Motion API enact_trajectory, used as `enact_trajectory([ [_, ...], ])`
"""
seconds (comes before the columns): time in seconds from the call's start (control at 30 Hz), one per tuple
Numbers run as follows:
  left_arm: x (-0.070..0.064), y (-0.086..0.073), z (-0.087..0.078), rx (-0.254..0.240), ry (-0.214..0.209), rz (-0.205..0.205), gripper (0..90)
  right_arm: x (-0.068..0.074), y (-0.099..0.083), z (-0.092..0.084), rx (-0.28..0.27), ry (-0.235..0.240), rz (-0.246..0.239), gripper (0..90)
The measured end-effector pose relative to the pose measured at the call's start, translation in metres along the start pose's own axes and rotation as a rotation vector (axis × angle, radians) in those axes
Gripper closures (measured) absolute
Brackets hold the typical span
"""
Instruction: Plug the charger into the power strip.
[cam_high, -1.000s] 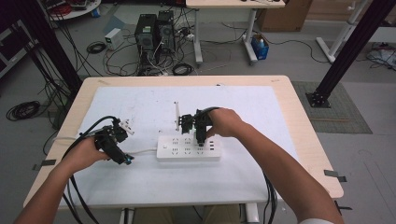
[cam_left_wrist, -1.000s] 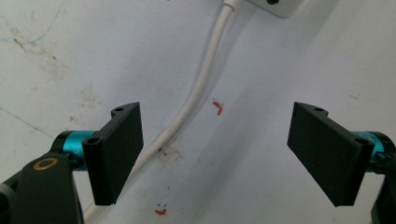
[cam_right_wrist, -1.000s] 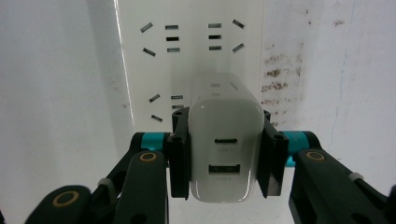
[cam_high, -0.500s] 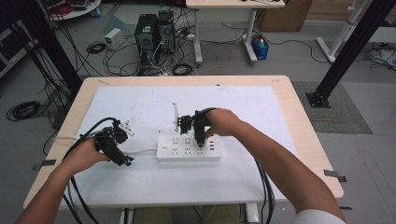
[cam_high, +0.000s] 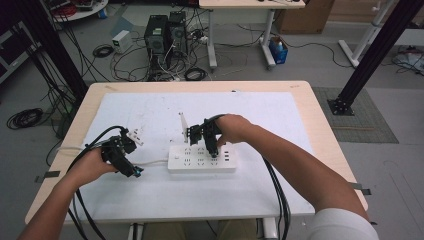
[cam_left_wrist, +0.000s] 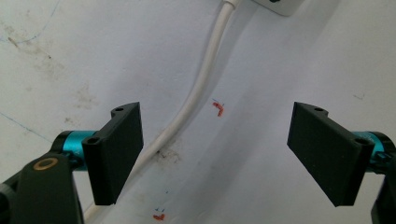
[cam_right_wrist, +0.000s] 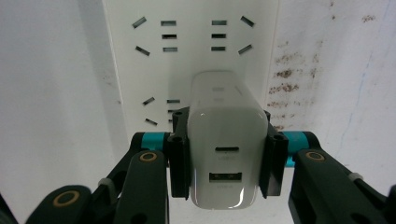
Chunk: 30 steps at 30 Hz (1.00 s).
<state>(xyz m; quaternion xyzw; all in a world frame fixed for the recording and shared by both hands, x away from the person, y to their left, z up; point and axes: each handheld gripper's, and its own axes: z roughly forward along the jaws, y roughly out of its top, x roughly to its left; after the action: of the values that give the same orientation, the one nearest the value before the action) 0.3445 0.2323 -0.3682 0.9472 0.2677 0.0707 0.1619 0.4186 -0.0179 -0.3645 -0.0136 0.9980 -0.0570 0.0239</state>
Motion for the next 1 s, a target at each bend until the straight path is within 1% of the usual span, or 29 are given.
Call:
enact_trajectory([
  [0.03,0.0,-0.001,0.0,-0.002,-0.002,0.0,18.5,-0.002,-0.001,0.0,-0.003,0.015,0.014,62.8],
  [0.07,0.001,-0.001,0.0,-0.002,-0.003,0.0,18.5,-0.003,-0.002,0.0,-0.015,0.018,0.01,62.8],
  [0.1,0.002,-0.001,0.0,0.005,-0.005,0.004,18.5,-0.001,-0.002,0.001,-0.017,0.011,0.012,62.8],
  [0.13,0.002,-0.002,0.001,0.002,-0.005,-0.001,18.5,0.002,-0.002,0.001,-0.018,-0.005,0.011,62.8],
  [0.17,0.003,-0.002,0.002,0.006,-0.006,0.006,18.5,0.007,-0.003,0.001,-0.022,-0.032,0.002,62.8],
  [0.2,0.003,-0.002,0.003,0.002,-0.01,0.0,18.5,0.011,-0.002,0.002,-0.013,-0.06,-0.008,62.8],
  [0.23,0.003,-0.002,0.003,0.005,-0.009,0.006,18.5,0.014,-0.003,0.003,-0.018,-0.078,-0.005,62.8],
  [0.27,0.002,-0.002,0.003,0.006,-0.006,0.011,18.5,0.014,-0.003,0.003,-0.017,-0.075,0.006,62.7],
  [0.33,0.001,-0.002,0.004,0.006,-0.007,0.008,18.5,0.013,-0.003,0.003,-0.018,-0.072,0.003,62.7],
  [0.37,0.001,-0.002,0.004,-0.009,-0.005,-0.003,18.5,0.006,-0.004,0.004,-0.024,-0.035,0.004,62.7],
  [0.4,0.002,-0.002,0.003,-0.002,-0.006,0.004,18.5,0.002,-0.004,0.004,-0.031,-0.015,0.009,62.6],
  [0.43,0.002,-0.002,0.003,-0.002,-0.006,0.004,18.5,0.001,-0.005,0.005,-0.039,-0.008,0.014,62.6],
  [0.53,0.002,-0.002,0.004,-0.007,-0.007,0.0,18.5,0.002,-0.006,0.006,-0.04,-0.007,0.025,62.6],
  [0.57,0.001,-0.001,0.004,0.0,-0.007,0.011,18.5,0.003,-0.006,0.006,-0.041,-0.013,0.024,62.6],
  [0.6,0.001,-0.001,0.004,0.0,-0.006,0.01,18.5,0.004,-0.006,0.007,-0.039,-0.023,0.012,62.6],
  [0.67,0.001,-0.002,0.004,0.002,-0.006,0.012,18.5,0.007,-0.005,0.008,-0.044,-0.039,0.002,62.6],
  [0.7,0.002,-0.002,0.004,0.001,-0.005,0.014,18.5,0.008,-0.006,0.008,-0.04,-0.037,0.01,62.5],
  [0.73,0.002,-0.002,0.004,-0.001,-0.005,0.005,18.5,0.006,-0.007,0.008,-0.049,-0.031,0.005,62.5],
  [0.77,0.002,-0.001,0.004,0.001,-0.004,0.008,18.5,0.006,-0.008,0.008,-0.051,-0.026,0.015,62.4],
  [0.83,0.002,-0.001,0.005,0.0,-0.004,0.013,18.5,0.008,-0.008,0.008,-0.059,-0.038,0.01,62.2],
  [0.87,0.002,0.0,0.005,-0.002,-0.005,0.009,18.5,0.009,-0.009,0.008,-0.066,-0.043,0.007,61.9],
  [0.9,0.002,0.0,0.006,-0.002,-0.004,0.008,18.5,0.009,-0.011,0.009,-0.082,-0.044,0.001,60.5],
  [0.93,0.002,0.0,0.005,-0.005,-0.004,0.006,18.5,0.008,-0.013,0.01,-0.085,-0.041,-0.016,51.3],
  [0.97,0.002,0.0,0.005,-0.005,-0.004,0.006,18.5,0.009,-0.016,0.011,-0.095,-0.031,0.013,44.9],
  [1.0,0.002,-0.001,0.005,-0.004,-0.002,0.013,18.4,0.007,-0.021,0.009,-0.143,-0.02,0.038,36.6],
])
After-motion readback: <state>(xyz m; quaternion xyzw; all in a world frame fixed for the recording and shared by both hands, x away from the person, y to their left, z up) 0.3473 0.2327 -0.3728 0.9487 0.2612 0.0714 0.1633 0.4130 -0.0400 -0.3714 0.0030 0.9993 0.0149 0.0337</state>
